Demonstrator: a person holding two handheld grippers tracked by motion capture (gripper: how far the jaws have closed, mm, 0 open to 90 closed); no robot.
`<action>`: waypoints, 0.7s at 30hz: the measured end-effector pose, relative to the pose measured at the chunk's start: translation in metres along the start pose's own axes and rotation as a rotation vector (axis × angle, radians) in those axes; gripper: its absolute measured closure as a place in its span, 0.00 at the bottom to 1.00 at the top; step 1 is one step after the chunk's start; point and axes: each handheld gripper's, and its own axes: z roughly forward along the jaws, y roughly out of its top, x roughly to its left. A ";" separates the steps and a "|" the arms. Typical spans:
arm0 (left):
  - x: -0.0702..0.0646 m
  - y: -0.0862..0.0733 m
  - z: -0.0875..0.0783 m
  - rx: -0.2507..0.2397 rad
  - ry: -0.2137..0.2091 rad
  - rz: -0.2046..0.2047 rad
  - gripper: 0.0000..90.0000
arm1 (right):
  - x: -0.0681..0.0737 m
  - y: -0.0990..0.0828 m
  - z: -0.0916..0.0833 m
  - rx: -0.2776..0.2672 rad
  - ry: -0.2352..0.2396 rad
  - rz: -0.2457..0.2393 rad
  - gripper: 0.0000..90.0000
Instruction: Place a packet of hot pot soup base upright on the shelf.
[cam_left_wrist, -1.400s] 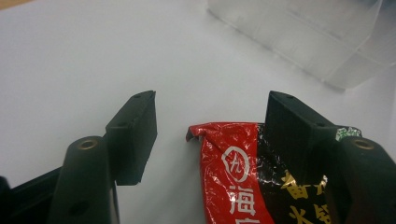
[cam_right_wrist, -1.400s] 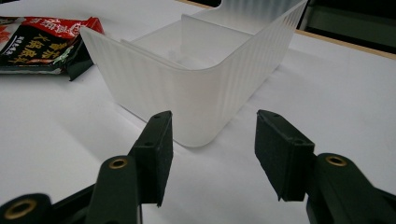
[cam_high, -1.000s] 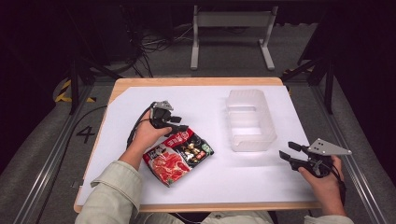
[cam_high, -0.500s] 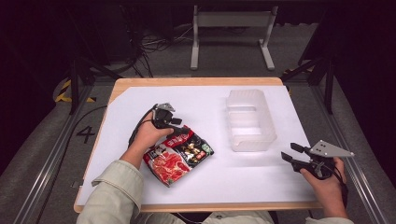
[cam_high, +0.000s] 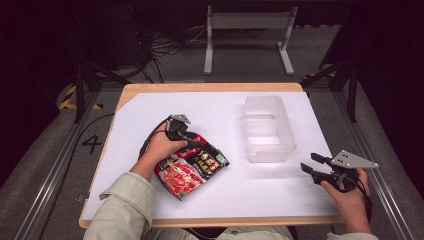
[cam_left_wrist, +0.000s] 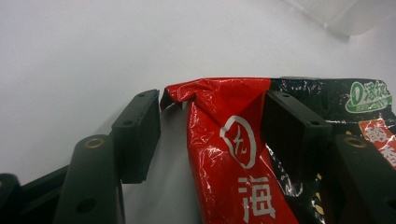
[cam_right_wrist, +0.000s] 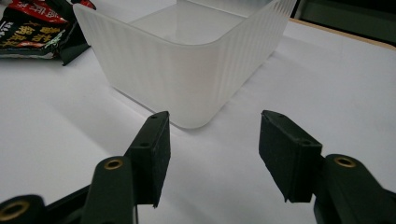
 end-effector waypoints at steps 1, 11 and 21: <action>0.000 0.000 0.000 0.000 -0.003 0.000 0.45 | 0.000 0.000 0.000 -0.001 0.000 0.000 0.49; 0.001 -0.007 -0.001 -0.027 -0.001 -0.006 0.65 | 0.000 0.001 0.000 -0.014 -0.018 -0.011 0.47; -0.004 -0.008 -0.002 -0.016 0.004 -0.005 0.92 | 0.001 0.002 0.003 -0.012 -0.014 -0.013 0.47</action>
